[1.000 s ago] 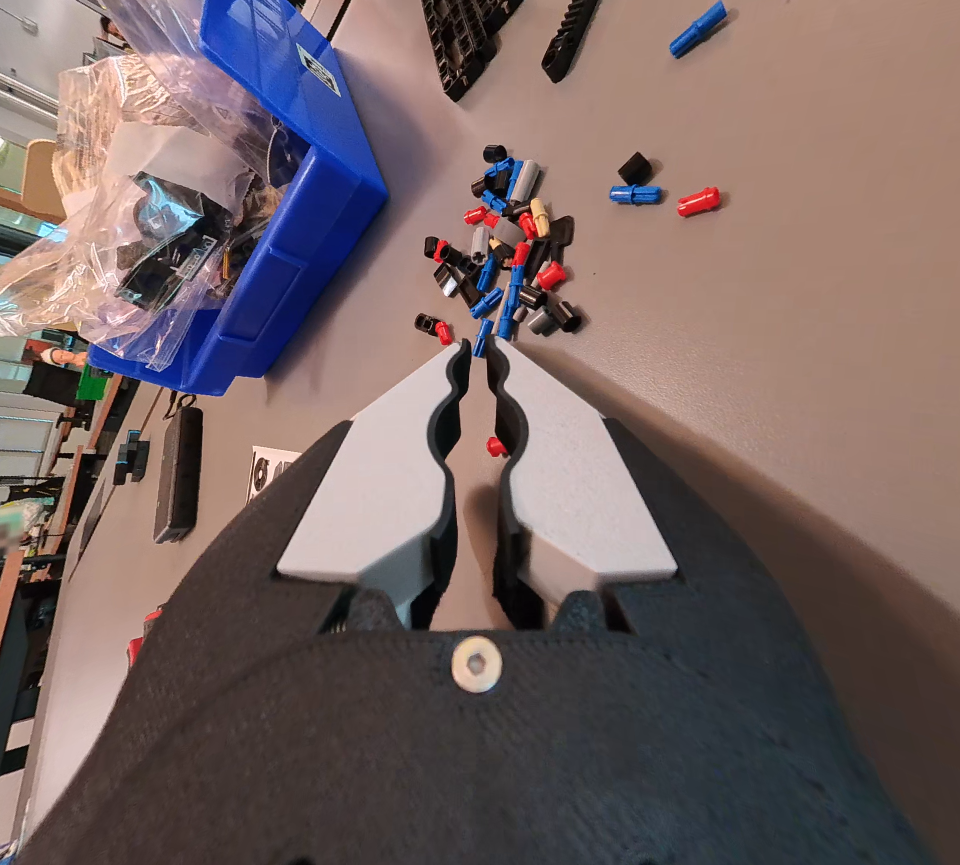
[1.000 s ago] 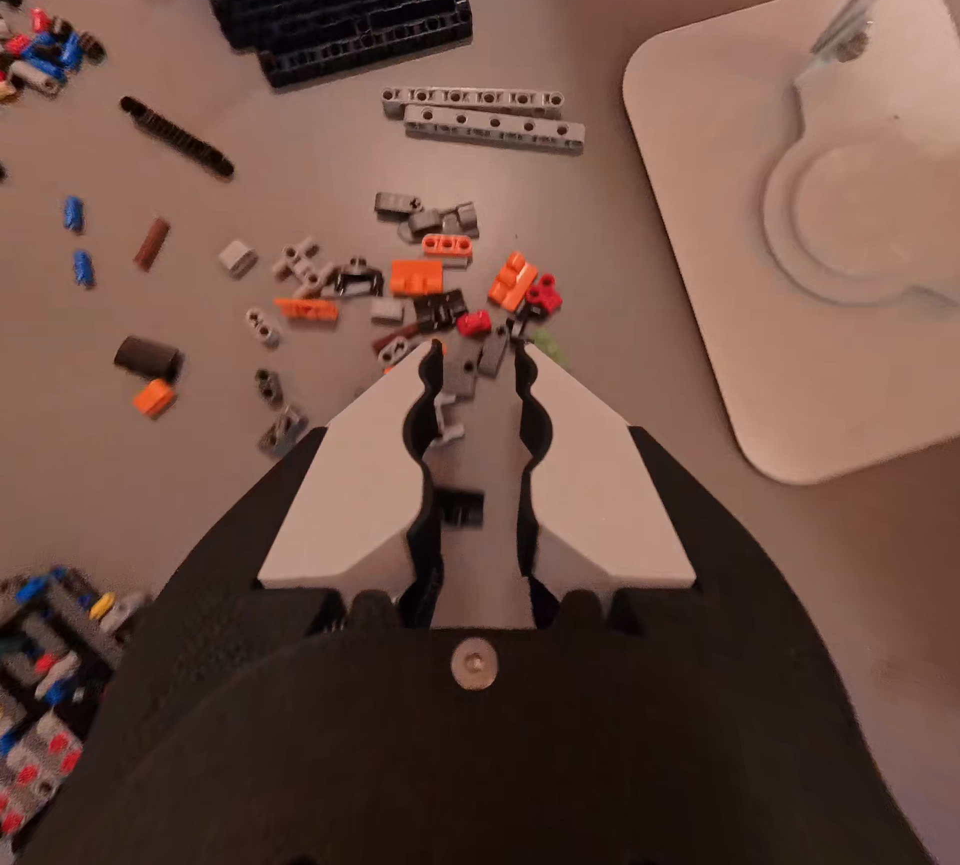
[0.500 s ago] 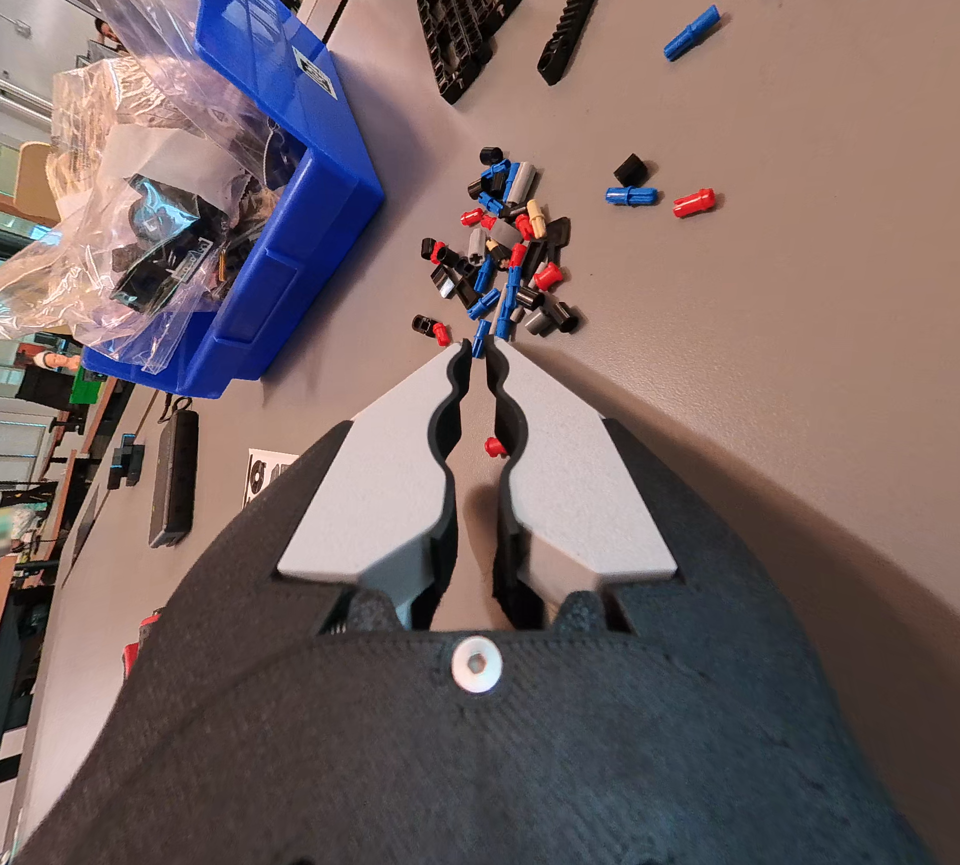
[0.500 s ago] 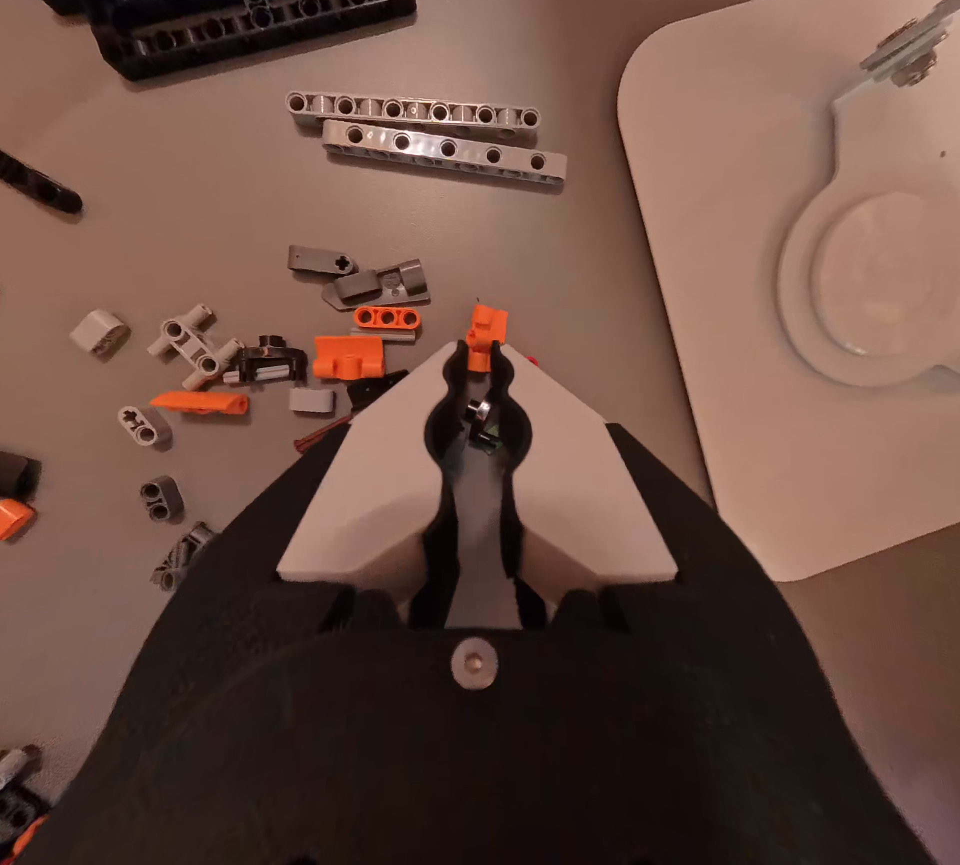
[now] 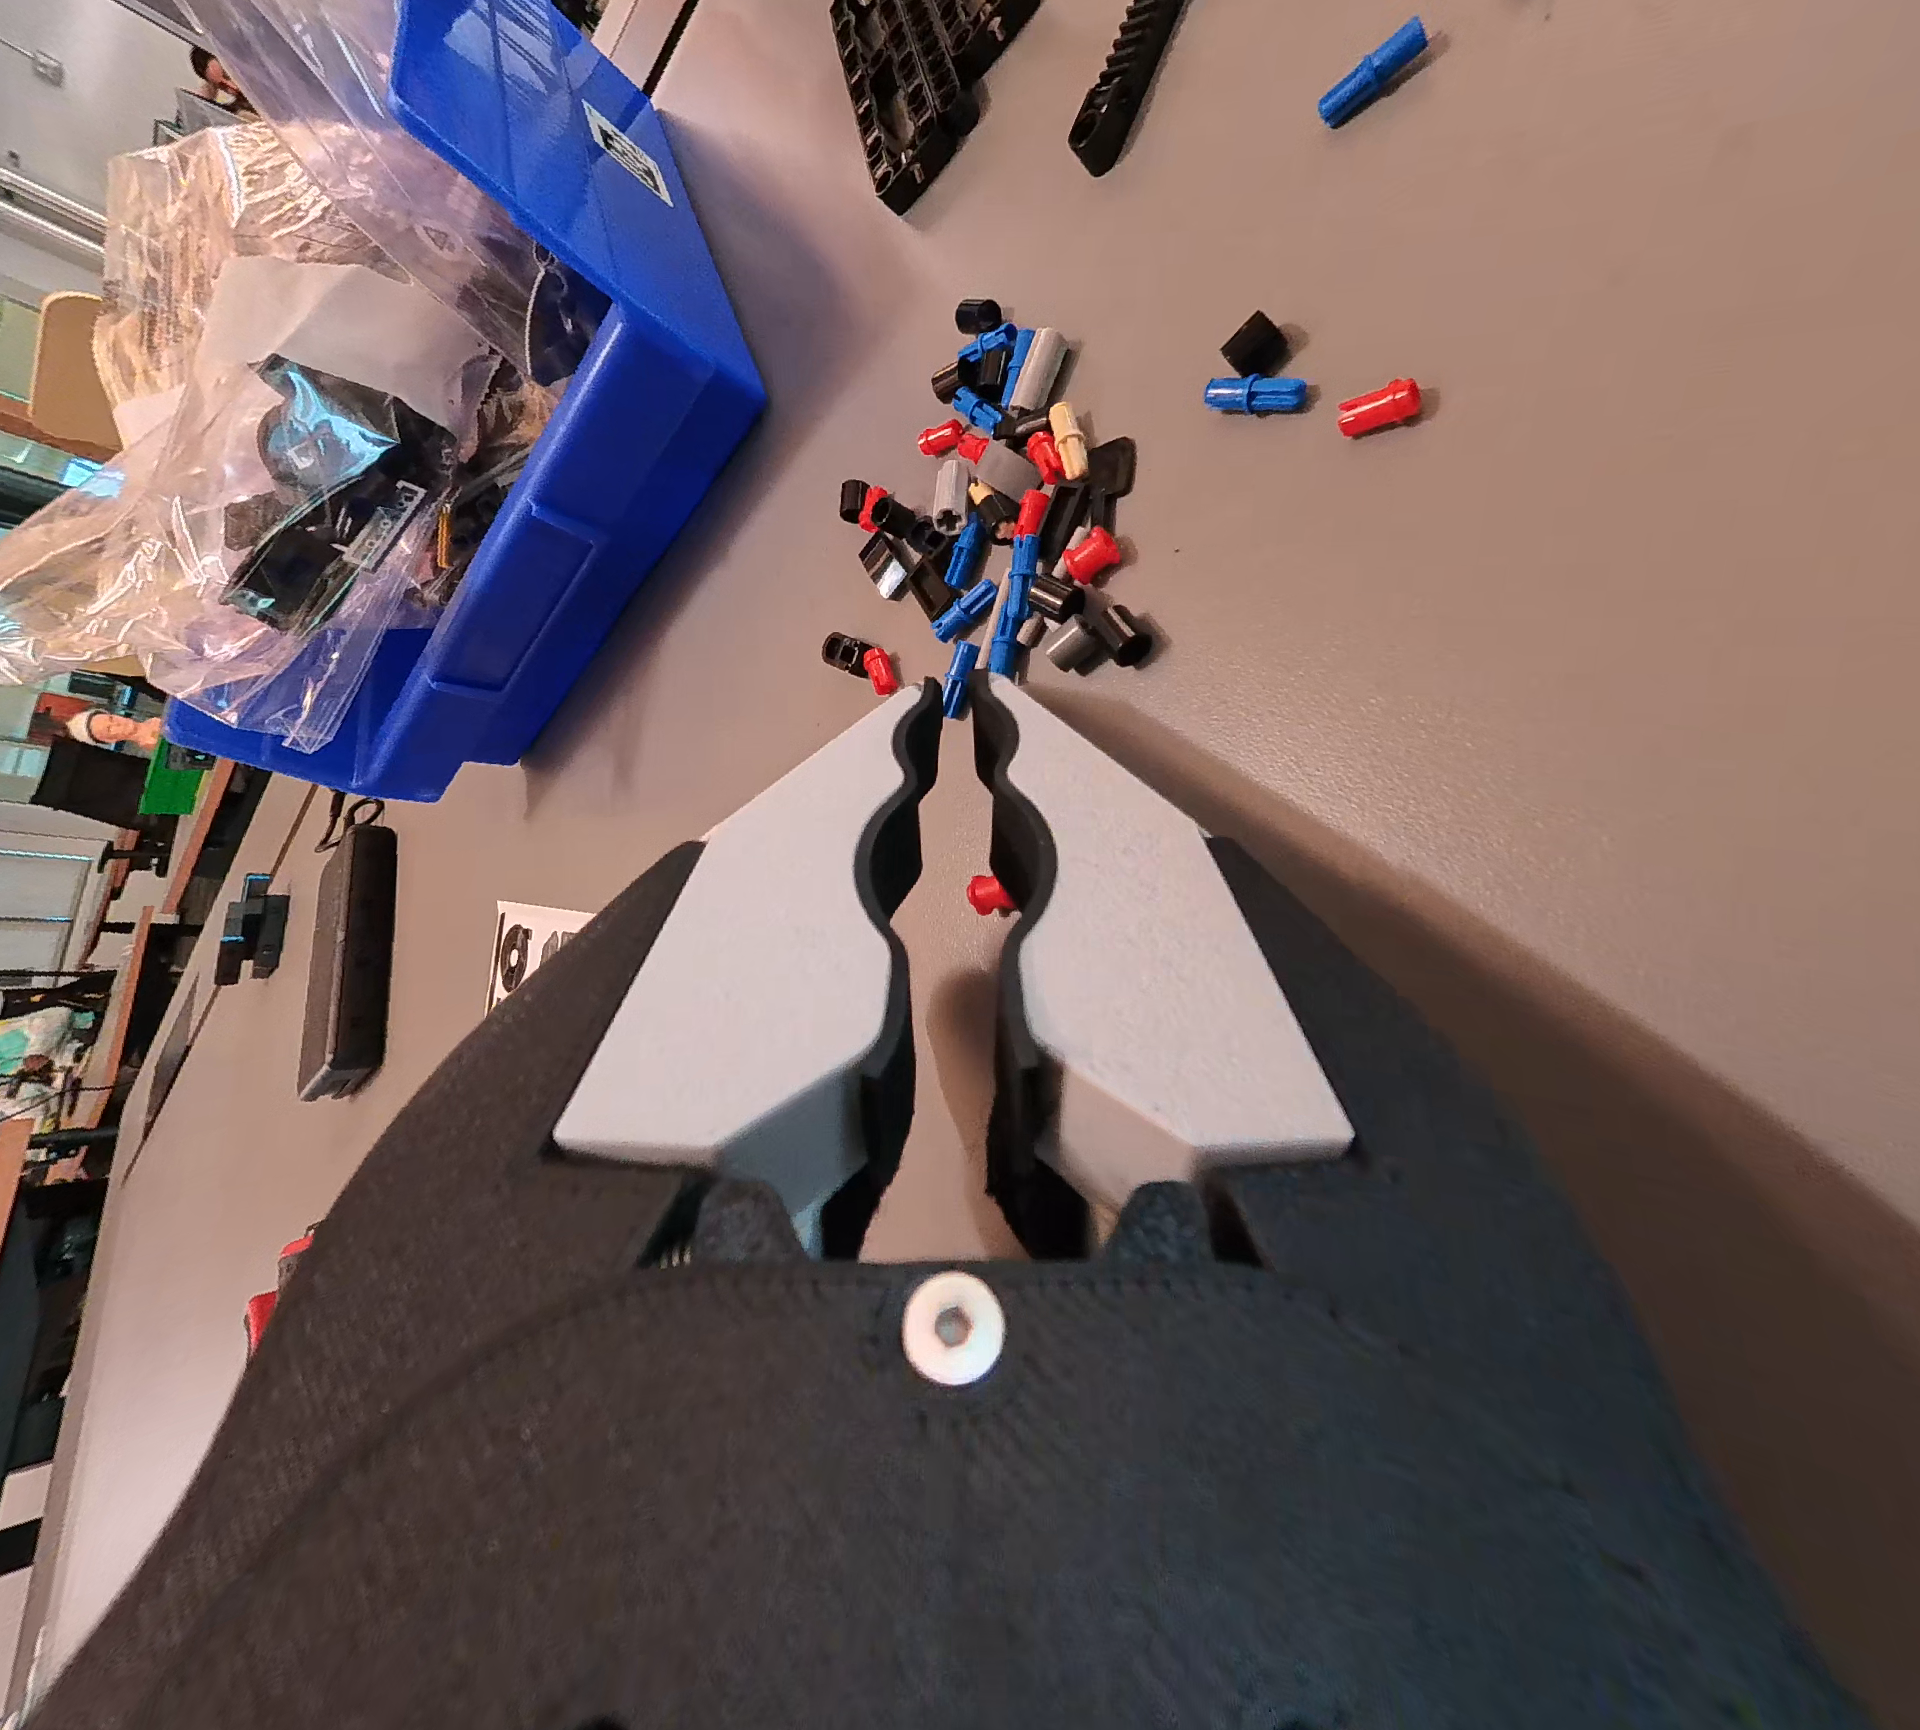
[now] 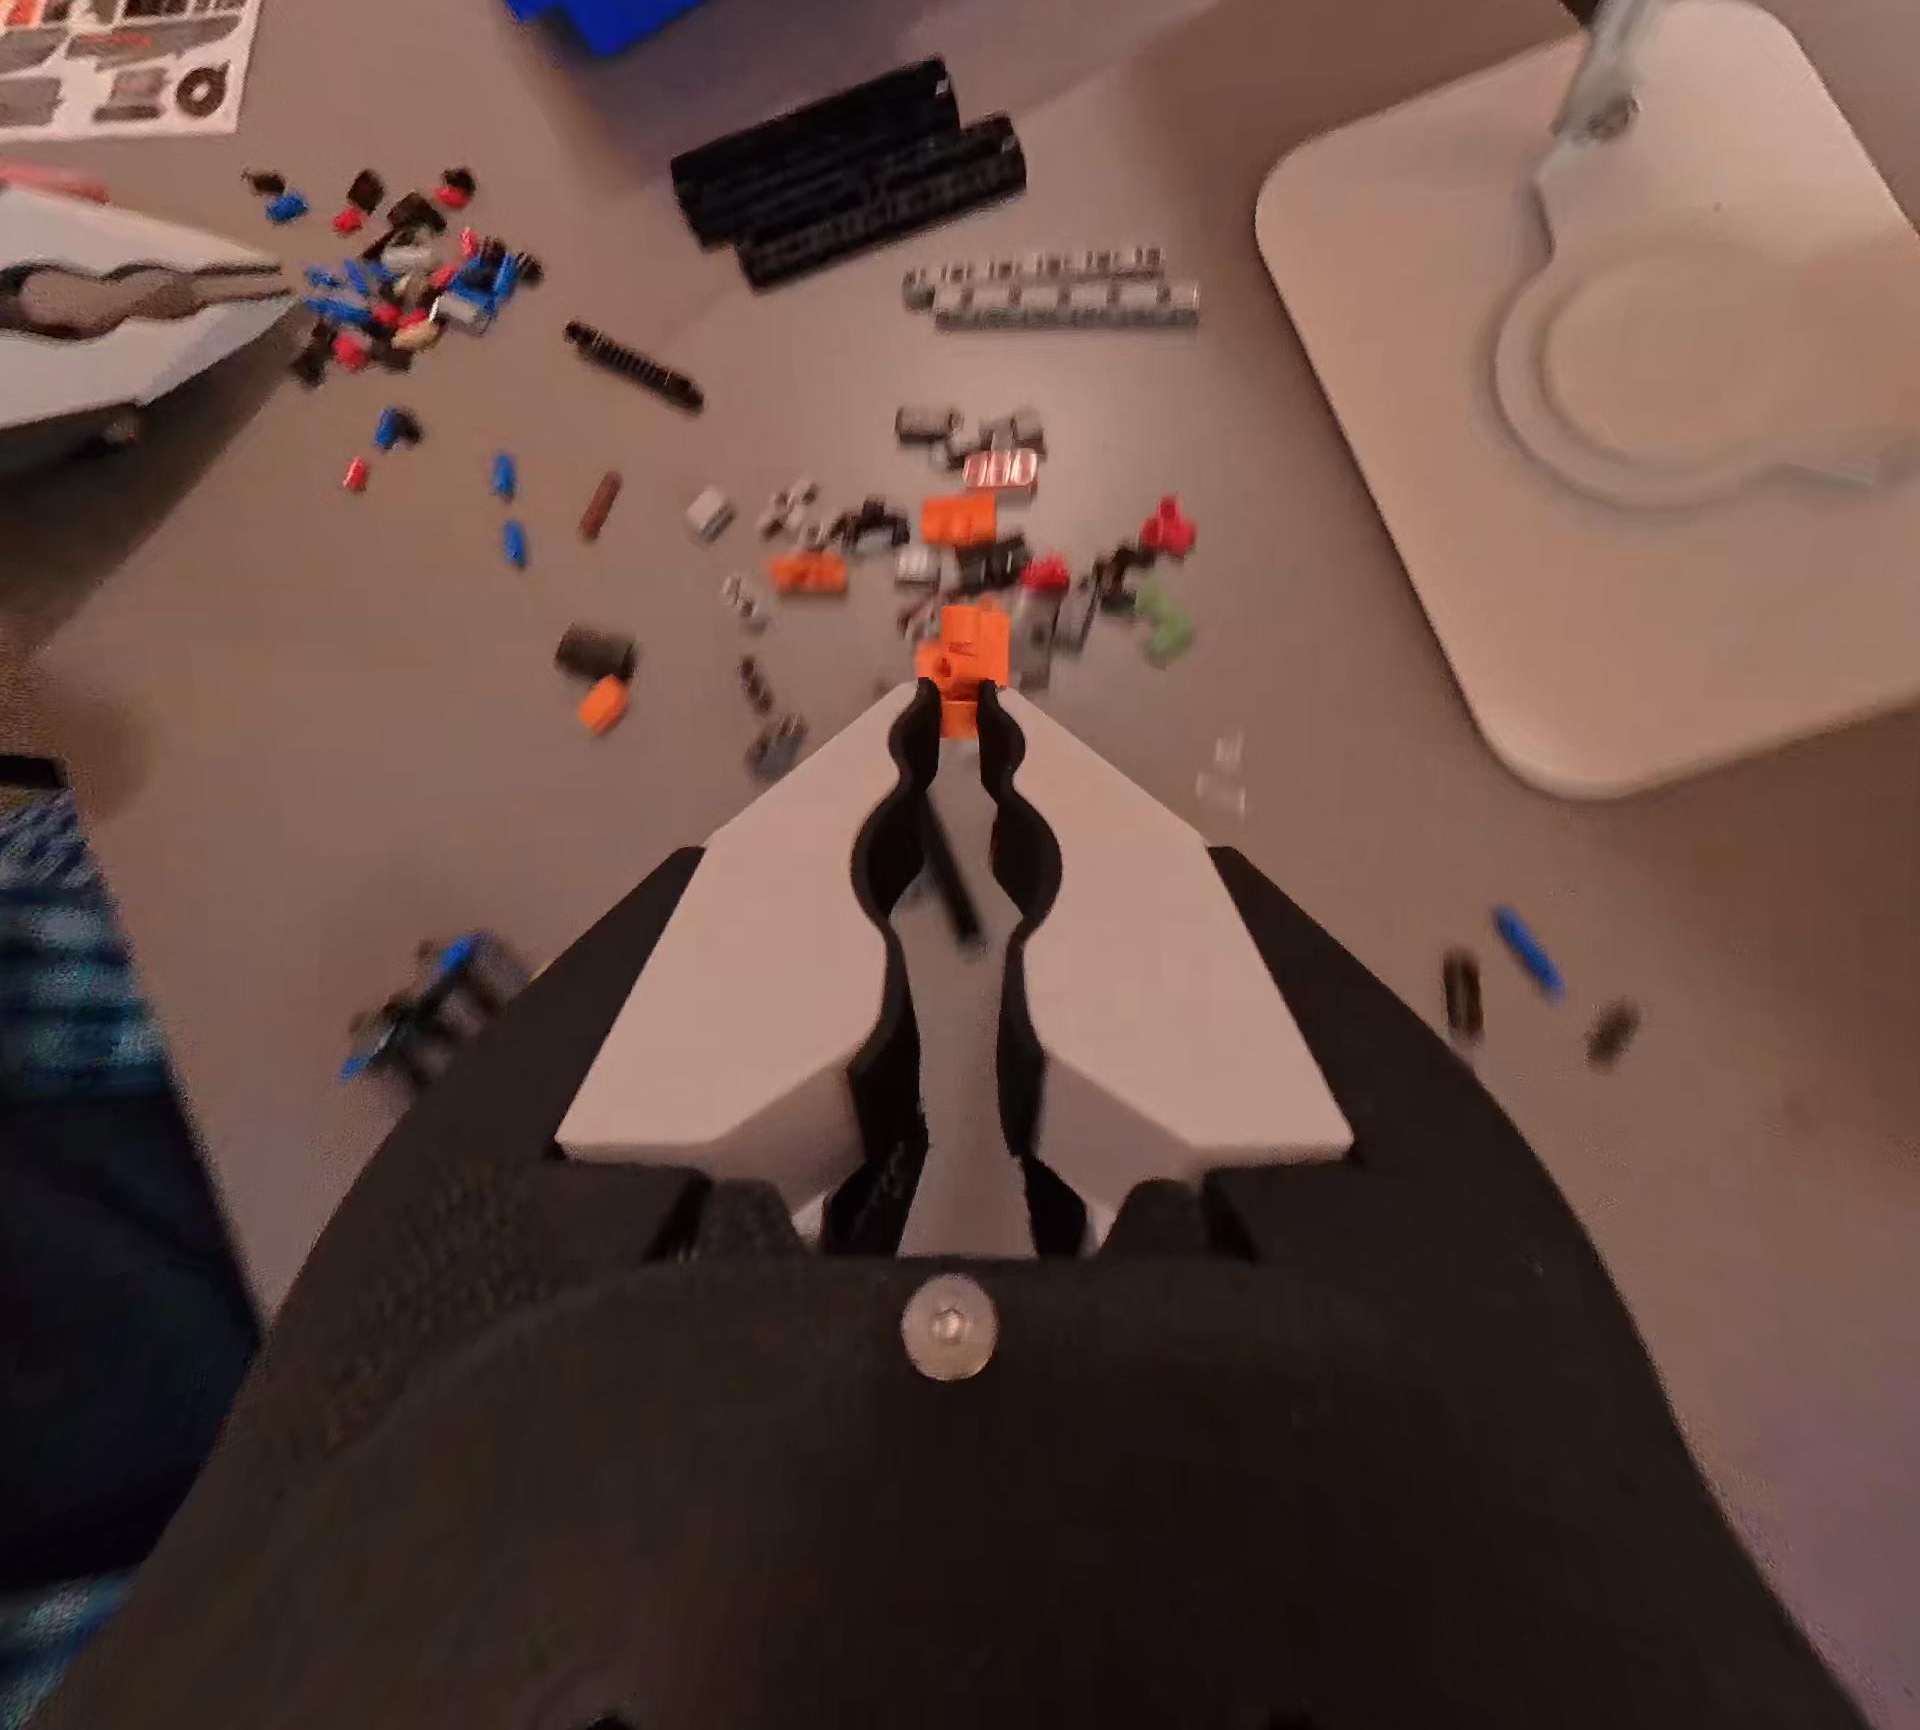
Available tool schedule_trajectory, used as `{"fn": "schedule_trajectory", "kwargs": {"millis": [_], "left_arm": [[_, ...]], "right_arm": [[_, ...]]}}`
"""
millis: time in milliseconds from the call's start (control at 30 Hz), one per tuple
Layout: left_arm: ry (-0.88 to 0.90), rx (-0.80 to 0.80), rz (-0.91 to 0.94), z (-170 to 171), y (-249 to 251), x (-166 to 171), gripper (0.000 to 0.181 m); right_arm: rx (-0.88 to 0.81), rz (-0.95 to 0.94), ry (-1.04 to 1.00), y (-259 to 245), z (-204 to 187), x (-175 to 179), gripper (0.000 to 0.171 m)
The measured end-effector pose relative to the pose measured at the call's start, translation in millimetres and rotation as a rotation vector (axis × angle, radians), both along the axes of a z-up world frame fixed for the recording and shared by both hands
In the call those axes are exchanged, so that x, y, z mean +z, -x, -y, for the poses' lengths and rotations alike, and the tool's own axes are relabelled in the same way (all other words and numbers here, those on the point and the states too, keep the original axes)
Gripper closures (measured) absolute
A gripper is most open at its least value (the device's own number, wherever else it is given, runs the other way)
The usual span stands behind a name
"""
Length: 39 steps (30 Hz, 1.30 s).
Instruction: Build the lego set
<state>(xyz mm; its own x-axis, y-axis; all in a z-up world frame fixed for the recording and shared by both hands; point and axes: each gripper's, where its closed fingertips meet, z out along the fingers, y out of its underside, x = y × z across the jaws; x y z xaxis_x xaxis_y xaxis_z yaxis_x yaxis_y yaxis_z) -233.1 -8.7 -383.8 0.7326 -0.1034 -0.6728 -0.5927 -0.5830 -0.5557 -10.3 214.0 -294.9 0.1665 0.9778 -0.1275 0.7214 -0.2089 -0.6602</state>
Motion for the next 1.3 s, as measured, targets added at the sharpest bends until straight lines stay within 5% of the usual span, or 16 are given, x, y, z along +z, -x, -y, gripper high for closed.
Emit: {"fn": "schedule_trajectory", "kwargs": {"millis": [233, 467, 667, 867, 967, 1300], "left_arm": [[0.004, -0.006, 0.002, 0, 0, 0, 0.179], [0.005, -0.007, -0.011, -1, 0, 0, 0.18], [0.006, -0.01, -0.02, -1, 0, -1, 0.181], [0.01, -0.011, -0.017, -1, 0, -1, 0.181], [0.011, -0.011, -0.016, -1, 0, -1, 0.181], [0.013, -0.013, -0.015, -1, 0, -1, 0.181]], "right_arm": [[-0.288, 0.045, 0.127, -183, 44, -7, 0.167], [-0.536, 0.089, 0.201, -269, 50, -72, 0.167], [-0.544, 0.185, 0.049, -280, 34, -90, 0.167], [-0.556, 0.03, 0.303, -266, 43, -83, 0.166], [-0.63, 0.07, 0.272, -280, 30, -93, 0.144], [-0.576, 0.185, -0.04, -285, 27, -76, 0.154]]}}
